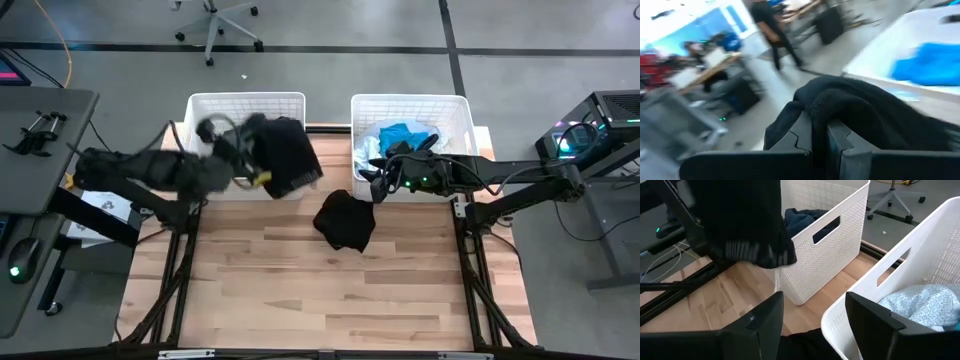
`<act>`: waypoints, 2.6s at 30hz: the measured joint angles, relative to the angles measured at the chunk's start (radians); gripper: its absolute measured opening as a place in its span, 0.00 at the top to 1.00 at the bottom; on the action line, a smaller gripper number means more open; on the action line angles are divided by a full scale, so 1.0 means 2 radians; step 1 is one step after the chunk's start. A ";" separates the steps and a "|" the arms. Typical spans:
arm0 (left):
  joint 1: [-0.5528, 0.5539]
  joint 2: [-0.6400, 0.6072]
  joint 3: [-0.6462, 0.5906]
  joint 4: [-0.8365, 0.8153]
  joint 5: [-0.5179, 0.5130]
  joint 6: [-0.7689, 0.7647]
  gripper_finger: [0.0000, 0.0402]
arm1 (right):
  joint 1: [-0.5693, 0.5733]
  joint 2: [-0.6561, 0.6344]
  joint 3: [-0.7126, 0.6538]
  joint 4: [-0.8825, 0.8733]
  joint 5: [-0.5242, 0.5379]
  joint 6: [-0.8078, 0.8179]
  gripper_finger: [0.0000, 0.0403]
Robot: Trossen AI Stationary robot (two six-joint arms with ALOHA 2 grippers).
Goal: Sort clothes
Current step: Put the black underwear into the left bin
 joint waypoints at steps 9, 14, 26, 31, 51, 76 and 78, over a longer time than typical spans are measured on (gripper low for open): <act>0.181 -0.010 -0.002 -0.080 0.092 0.009 1.00 | 0.001 0.000 0.000 -0.001 -0.002 0.013 0.51; 0.267 -0.007 -0.067 -0.127 0.130 -0.031 0.99 | 0.001 0.000 0.000 -0.002 -0.005 0.020 0.51; 0.438 -0.006 -0.243 -0.158 0.312 -0.152 0.99 | 0.002 0.000 0.000 -0.004 -0.024 0.041 0.51; 0.440 -0.012 -0.229 -0.158 0.341 -0.137 0.97 | 0.002 0.000 0.000 -0.004 -0.024 0.038 0.51; 0.441 -0.016 -0.096 -0.117 0.403 -0.127 0.56 | 0.002 0.000 0.000 -0.004 -0.022 0.027 0.51; 0.447 0.045 -0.232 0.026 0.500 -0.127 0.72 | 0.082 -0.021 0.001 0.112 -0.038 -0.094 0.51; 0.444 0.022 -0.213 0.024 0.499 -0.133 0.73 | 0.092 -0.019 0.001 0.118 -0.064 -0.118 0.51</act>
